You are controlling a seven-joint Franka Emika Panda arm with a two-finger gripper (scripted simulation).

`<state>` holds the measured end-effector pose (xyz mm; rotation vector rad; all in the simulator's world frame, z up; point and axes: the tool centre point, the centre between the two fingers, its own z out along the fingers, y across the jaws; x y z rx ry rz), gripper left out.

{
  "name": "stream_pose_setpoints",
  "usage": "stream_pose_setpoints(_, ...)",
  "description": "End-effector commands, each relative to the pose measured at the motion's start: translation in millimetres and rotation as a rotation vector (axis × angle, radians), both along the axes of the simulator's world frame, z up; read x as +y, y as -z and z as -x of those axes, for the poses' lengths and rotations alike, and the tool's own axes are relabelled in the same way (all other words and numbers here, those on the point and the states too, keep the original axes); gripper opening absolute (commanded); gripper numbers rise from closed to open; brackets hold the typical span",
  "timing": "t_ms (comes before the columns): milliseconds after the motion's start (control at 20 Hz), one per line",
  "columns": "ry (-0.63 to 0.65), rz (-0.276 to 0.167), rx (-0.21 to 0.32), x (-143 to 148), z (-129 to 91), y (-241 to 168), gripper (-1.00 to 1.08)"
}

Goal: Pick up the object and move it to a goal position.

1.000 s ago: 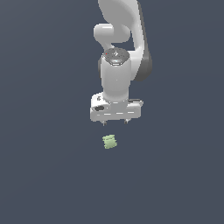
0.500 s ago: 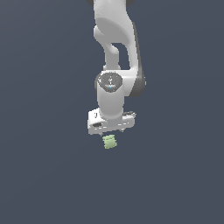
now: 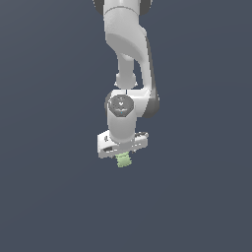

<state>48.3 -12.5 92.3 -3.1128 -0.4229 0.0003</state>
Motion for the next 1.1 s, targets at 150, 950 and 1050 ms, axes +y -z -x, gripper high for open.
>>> stream_pose_setpoints(150,0.0,0.0,0.0,-0.2,0.0,3.4,1.0)
stream_pose_setpoints(950,-0.004,0.0,0.0,-0.3,-0.5,51.1,-1.0)
stream_pose_setpoints(1050,-0.004,0.0,0.0,-0.3,-0.5,51.1,-1.0)
